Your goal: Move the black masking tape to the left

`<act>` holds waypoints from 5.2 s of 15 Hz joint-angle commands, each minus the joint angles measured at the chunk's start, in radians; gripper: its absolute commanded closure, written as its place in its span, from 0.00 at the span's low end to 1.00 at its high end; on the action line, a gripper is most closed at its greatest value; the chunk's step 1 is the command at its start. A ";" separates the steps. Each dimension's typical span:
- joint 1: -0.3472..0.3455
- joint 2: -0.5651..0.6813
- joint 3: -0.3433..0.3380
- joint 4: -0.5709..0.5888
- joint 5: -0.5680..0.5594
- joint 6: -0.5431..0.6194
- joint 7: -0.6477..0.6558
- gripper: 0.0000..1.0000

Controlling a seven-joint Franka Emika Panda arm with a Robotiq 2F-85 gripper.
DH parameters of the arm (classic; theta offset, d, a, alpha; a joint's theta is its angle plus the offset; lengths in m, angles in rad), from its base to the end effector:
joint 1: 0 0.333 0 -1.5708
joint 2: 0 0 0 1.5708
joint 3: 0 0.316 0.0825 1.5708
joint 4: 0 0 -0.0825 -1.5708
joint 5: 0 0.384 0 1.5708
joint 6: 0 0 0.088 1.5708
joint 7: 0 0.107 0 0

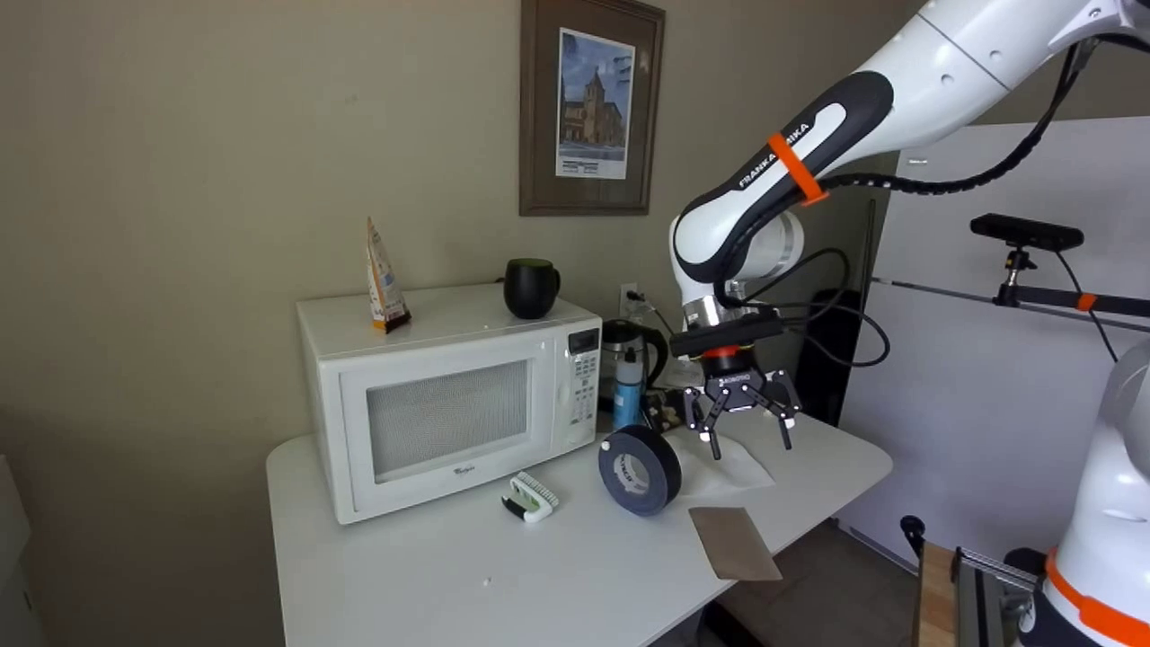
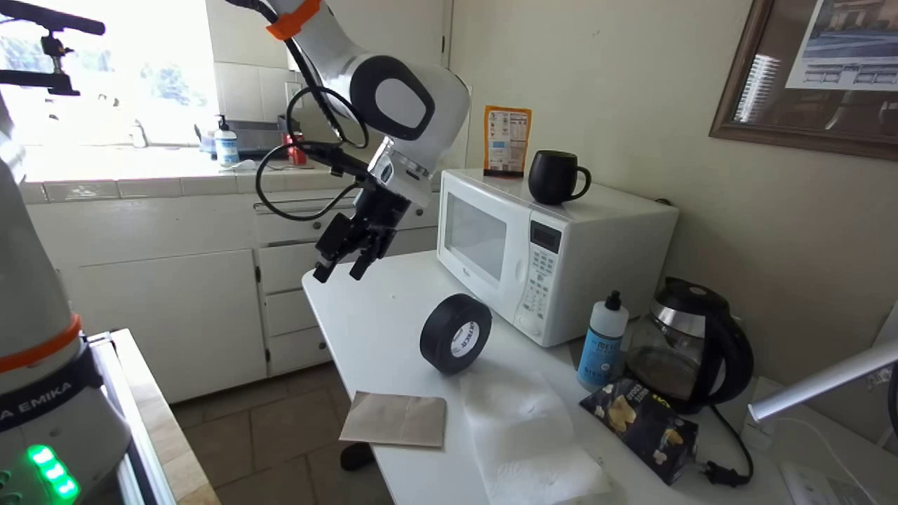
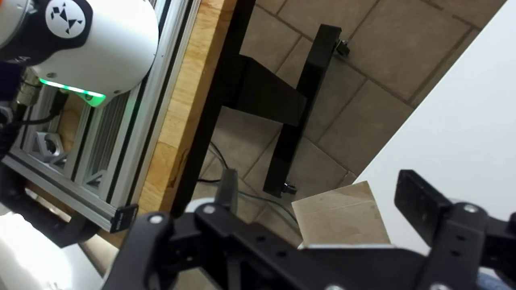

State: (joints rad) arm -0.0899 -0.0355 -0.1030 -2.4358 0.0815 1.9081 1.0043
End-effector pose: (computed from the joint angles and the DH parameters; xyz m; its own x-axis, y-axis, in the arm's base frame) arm 0.4119 -0.0743 0.2884 0.2503 -0.9193 -0.3036 -0.8591 -0.3555 0.3681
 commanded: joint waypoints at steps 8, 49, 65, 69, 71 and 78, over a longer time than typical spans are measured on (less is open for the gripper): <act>0.170 0.234 0.155 0.196 -0.423 0.015 0.136 0.00; 0.286 0.738 0.055 0.602 -1.021 -0.094 0.349 0.00; 0.271 0.755 0.065 0.614 -0.992 -0.172 0.361 0.75; 0.221 0.702 0.108 0.601 -0.870 -0.124 0.300 0.76; 0.200 0.680 0.115 0.602 -0.795 -0.105 0.248 0.76; 0.125 0.648 0.089 0.582 -0.536 0.027 0.020 0.76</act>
State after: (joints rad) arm 0.0646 0.6317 -0.0127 -1.8184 -0.5578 1.8513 1.1259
